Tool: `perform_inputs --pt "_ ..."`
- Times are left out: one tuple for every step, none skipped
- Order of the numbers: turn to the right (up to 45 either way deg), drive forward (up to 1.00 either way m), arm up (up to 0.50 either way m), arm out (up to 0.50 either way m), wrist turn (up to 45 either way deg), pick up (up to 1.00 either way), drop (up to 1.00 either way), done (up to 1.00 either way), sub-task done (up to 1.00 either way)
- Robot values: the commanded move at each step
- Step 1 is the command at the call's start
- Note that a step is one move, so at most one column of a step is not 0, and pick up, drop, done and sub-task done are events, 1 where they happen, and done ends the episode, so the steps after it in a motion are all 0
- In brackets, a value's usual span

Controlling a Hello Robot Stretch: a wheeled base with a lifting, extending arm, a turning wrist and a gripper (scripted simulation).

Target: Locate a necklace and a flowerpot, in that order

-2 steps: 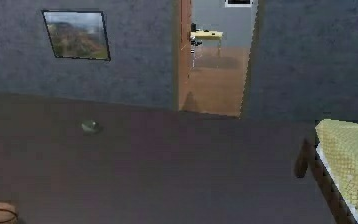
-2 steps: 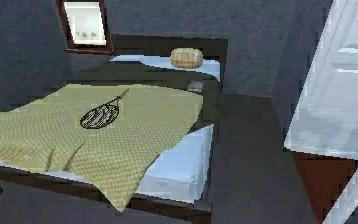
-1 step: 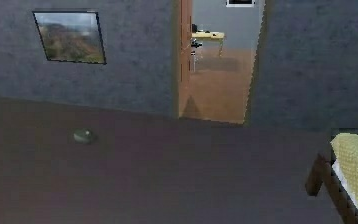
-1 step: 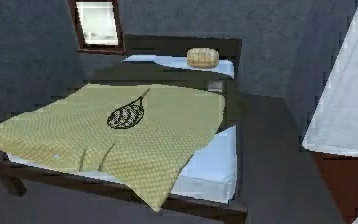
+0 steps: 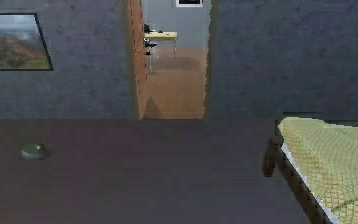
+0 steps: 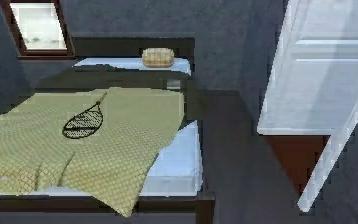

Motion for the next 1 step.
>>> perform_inputs --pt "0.0 1.00 0.00 0.00 0.0 0.00 0.00 0.00 0.00"
